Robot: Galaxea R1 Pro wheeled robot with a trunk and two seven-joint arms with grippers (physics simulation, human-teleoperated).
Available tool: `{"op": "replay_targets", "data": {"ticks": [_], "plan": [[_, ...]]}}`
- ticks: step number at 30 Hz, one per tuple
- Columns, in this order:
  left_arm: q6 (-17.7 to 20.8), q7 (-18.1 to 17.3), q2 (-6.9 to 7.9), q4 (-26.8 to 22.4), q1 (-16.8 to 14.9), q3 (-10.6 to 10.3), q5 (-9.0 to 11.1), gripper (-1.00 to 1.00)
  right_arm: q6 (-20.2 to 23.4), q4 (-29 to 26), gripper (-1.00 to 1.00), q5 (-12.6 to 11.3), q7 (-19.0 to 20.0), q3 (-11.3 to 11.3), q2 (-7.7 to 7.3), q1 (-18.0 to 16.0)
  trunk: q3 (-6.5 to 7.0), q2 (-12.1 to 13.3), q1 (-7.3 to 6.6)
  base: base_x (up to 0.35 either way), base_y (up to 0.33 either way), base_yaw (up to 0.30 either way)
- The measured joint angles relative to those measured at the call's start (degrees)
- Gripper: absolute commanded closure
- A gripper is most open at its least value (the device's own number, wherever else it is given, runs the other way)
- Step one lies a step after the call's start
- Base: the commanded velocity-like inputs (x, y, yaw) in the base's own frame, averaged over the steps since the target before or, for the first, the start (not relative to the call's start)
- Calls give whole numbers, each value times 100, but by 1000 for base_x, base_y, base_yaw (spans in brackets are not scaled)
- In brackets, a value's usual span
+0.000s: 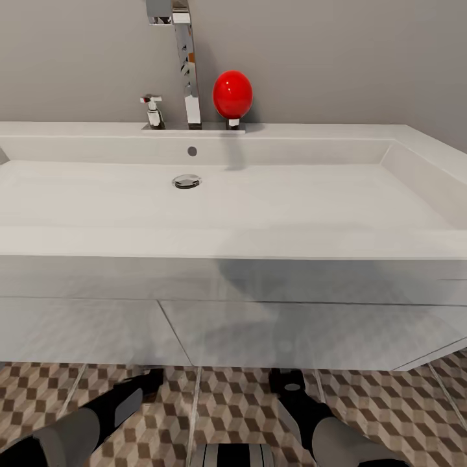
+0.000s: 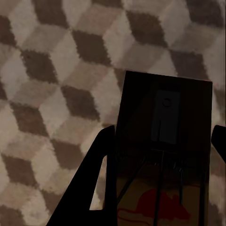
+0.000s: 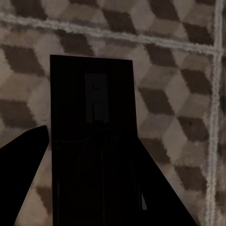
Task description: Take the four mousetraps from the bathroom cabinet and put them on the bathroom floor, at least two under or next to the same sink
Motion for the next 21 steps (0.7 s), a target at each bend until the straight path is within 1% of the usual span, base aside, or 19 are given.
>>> {"op": "replay_targets", "data": {"ticks": [6,7,12,21], "plan": [[6,-7,6,5,-249,-1,0,100,3,-164,100,2,0,0,-4,-21,0,0,0,0,0,0],[0,-10,8,9,-267,-26,14,100,3,-177,100,0,0,0,-5,-38,-1,0,0,0,0,0],[-2,-10,8,4,-265,-15,13,100,-7,-184,100,-31,-3,-7,-6,-119,-2,0,0,0,0,0],[1,-27,8,3,-264,-4,19,100,-20,-34,100,-28,-4,-24,-7,-194,-2,0,0,0,0,0]]}}
